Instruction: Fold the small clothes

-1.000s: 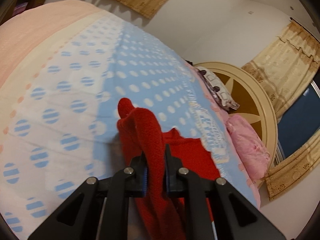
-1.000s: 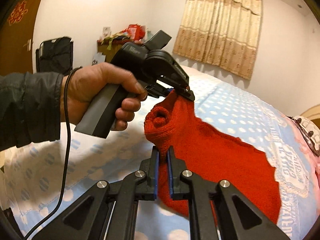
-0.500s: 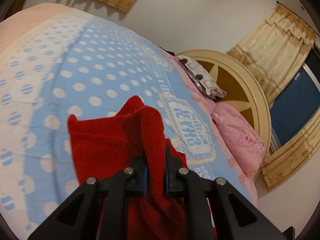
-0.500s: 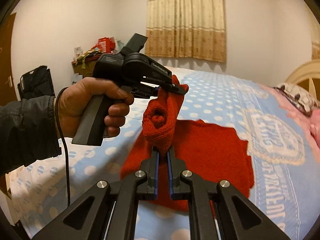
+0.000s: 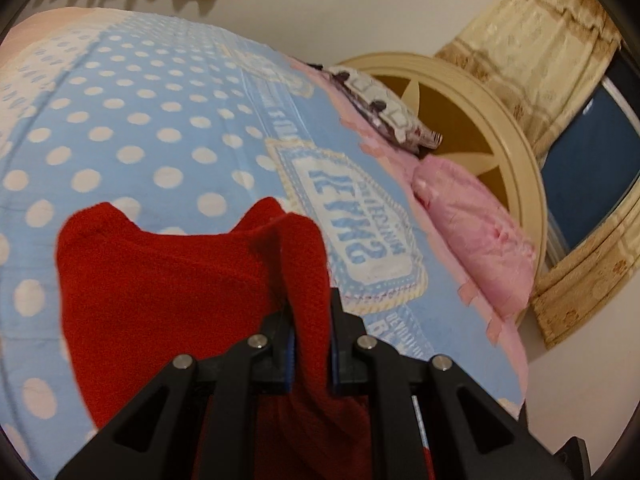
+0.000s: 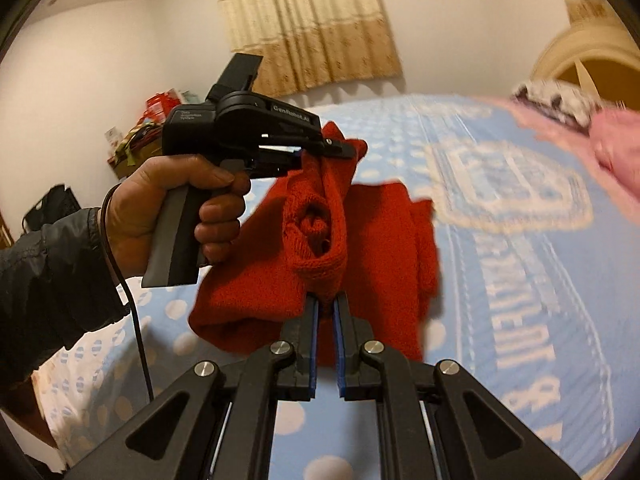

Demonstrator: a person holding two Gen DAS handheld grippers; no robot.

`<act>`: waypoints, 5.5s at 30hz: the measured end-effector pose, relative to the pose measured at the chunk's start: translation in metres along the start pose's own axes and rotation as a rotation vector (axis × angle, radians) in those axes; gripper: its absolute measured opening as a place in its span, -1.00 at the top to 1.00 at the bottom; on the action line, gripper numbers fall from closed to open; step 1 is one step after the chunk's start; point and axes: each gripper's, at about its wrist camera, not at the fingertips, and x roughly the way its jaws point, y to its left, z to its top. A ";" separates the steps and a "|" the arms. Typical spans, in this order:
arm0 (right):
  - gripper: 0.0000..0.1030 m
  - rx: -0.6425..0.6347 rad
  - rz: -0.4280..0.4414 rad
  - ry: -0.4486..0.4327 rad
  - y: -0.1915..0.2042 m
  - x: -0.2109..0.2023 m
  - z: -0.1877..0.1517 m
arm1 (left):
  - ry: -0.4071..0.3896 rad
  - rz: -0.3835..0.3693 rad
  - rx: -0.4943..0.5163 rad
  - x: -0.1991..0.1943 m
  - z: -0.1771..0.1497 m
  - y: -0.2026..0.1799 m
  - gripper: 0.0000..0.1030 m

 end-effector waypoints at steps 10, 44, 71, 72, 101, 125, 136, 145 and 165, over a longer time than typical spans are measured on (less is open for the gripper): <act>0.89 0.112 0.017 0.058 -0.031 0.000 -0.017 | 0.087 0.073 0.104 0.034 -0.009 -0.029 0.76; 0.41 0.231 0.063 0.135 -0.046 0.031 0.017 | -0.025 0.295 0.255 -0.056 -0.103 -0.006 -0.45; -0.44 0.193 -0.015 0.109 -0.059 0.036 0.049 | -0.036 0.285 0.249 -0.047 -0.120 0.000 -0.80; -0.44 0.199 -0.007 0.120 -0.059 0.043 0.053 | -0.036 0.281 0.244 -0.047 -0.120 0.002 -0.80; 0.63 0.199 -0.047 0.229 -0.076 0.082 0.050 | 0.002 0.219 0.195 -0.035 -0.124 0.007 -1.00; 0.42 0.222 -0.050 0.341 -0.097 0.165 0.107 | -0.013 0.205 0.184 -0.035 -0.127 0.010 -1.00; 0.34 0.201 -0.056 0.291 -0.106 0.173 0.103 | -0.024 0.201 0.165 -0.039 -0.128 0.012 -1.00; -0.24 0.259 -0.014 0.264 -0.131 0.147 0.106 | -0.022 0.199 0.162 -0.038 -0.128 0.013 -1.00; -0.25 0.331 0.209 0.236 -0.154 0.182 0.103 | -0.038 0.106 0.103 -0.045 -0.128 0.024 -1.00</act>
